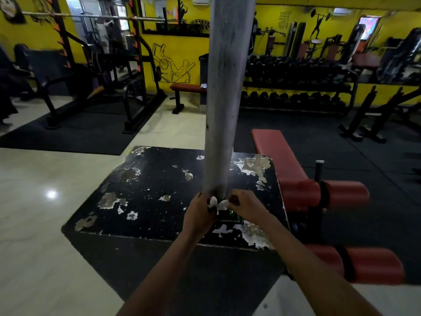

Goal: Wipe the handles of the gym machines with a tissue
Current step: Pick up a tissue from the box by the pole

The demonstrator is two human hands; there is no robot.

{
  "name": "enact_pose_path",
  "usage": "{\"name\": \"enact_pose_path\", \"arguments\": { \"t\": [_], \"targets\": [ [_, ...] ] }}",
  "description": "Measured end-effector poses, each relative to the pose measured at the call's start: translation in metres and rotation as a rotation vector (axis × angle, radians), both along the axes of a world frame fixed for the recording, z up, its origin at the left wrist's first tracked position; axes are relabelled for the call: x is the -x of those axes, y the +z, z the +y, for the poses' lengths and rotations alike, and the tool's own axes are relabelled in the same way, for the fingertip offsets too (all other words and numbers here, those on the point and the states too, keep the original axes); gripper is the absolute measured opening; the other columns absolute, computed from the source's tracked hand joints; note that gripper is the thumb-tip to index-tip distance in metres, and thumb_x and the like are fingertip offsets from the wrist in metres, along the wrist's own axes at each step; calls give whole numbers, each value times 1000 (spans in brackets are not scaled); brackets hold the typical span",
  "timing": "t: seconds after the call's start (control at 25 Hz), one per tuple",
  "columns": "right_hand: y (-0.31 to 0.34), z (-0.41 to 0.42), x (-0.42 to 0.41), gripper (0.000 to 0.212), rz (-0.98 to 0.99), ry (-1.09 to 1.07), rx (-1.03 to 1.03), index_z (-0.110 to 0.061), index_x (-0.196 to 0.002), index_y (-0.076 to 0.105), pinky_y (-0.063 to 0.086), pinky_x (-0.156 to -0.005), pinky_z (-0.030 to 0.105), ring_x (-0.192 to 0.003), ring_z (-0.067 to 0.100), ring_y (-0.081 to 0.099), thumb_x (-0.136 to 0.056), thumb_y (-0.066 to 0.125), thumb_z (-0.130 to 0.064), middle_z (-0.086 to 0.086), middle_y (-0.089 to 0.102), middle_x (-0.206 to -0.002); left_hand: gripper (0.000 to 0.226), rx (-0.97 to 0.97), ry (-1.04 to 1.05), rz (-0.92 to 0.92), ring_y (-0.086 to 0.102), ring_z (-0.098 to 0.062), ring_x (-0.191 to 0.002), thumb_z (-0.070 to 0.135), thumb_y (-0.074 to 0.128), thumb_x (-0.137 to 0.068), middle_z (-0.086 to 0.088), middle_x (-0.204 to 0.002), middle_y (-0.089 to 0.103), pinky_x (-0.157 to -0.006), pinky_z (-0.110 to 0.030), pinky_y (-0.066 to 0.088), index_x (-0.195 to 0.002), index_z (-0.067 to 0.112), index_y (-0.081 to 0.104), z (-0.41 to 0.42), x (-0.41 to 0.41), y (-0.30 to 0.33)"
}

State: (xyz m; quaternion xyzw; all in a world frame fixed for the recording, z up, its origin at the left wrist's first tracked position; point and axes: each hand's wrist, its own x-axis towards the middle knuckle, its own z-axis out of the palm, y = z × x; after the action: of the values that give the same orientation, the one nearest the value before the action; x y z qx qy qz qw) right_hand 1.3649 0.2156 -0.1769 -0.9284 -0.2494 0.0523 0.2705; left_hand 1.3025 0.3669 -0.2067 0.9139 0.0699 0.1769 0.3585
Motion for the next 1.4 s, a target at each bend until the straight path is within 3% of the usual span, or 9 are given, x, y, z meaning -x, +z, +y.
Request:
{"name": "enact_pose_path", "arguments": {
  "t": [0.12,0.32,0.56,0.76,0.92,0.96,1.04,1.12,1.4],
  "targets": [
    [5,4,3,9,-24,-24,59,-15,-82,56,45,-59,28,-70,18,59,-87,61,-19,0,61,-77,18,32,-71,-5,58,-24,-80,15,56,-87,-5,-102,53,-66,-39,54,-104,13,54,3,2,-2],
    [13,8,5,21,-91,-13,146,-24,-74,45,31,-51,19,-67,14,55,-88,58,-16,-4,57,-76,15,-122,-137,24,57,-23,-90,12,56,-92,-11,-110,54,-77,-37,53,-95,0,64,5,0,-2],
    [17,9,2,3,-106,7,175,-18,-85,58,38,-64,25,-74,16,56,-88,60,-19,-1,62,-89,20,-219,-192,69,56,-24,-101,16,56,-91,-10,-117,54,-85,-36,51,-102,3,66,11,-4,-2],
    [21,6,1,6,-122,9,150,-20,-81,60,39,-64,24,-78,22,61,-86,59,-17,2,64,-90,24,-315,-215,69,54,-27,-105,12,55,-91,-13,-120,52,-87,-36,49,-113,4,61,12,-3,-6],
    [26,3,-4,6,-101,6,48,-15,-78,61,42,-65,24,-77,18,61,-82,66,-15,0,62,-86,26,-326,-237,91,55,9,-86,0,45,-96,-32,-123,47,-74,-6,40,-115,-15,53,9,0,2],
    [29,2,-5,5,-111,10,30,-12,-80,62,43,-65,24,-78,17,60,-81,66,-15,0,61,-87,25,-312,-250,94,55,9,-85,0,44,-96,-30,-121,49,-73,-7,42,-112,-17,54,9,-1,2],
    [35,1,-7,6,-153,17,22,-9,-81,64,46,-66,28,-80,18,58,-80,66,-15,3,60,-90,22,-221,-247,87,59,-15,-96,10,52,-94,-20,-112,55,-81,-26,50,-96,-10,62,9,1,-1],
    [37,1,-6,7,-177,14,20,-8,-81,65,48,-68,30,-82,17,57,-79,66,-15,3,60,-92,19,-185,-238,79,58,-25,-95,13,59,-91,-14,-107,55,-81,-35,52,-88,-5,63,11,1,-3],
    [40,2,0,9,-173,-20,-12,-11,-76,61,38,-59,21,-80,16,55,-79,66,-16,1,57,-90,21,-233,-221,56,57,-27,-100,17,58,-92,-15,-111,54,-81,-24,42,-100,-2,63,8,3,-1]
  ]
}}
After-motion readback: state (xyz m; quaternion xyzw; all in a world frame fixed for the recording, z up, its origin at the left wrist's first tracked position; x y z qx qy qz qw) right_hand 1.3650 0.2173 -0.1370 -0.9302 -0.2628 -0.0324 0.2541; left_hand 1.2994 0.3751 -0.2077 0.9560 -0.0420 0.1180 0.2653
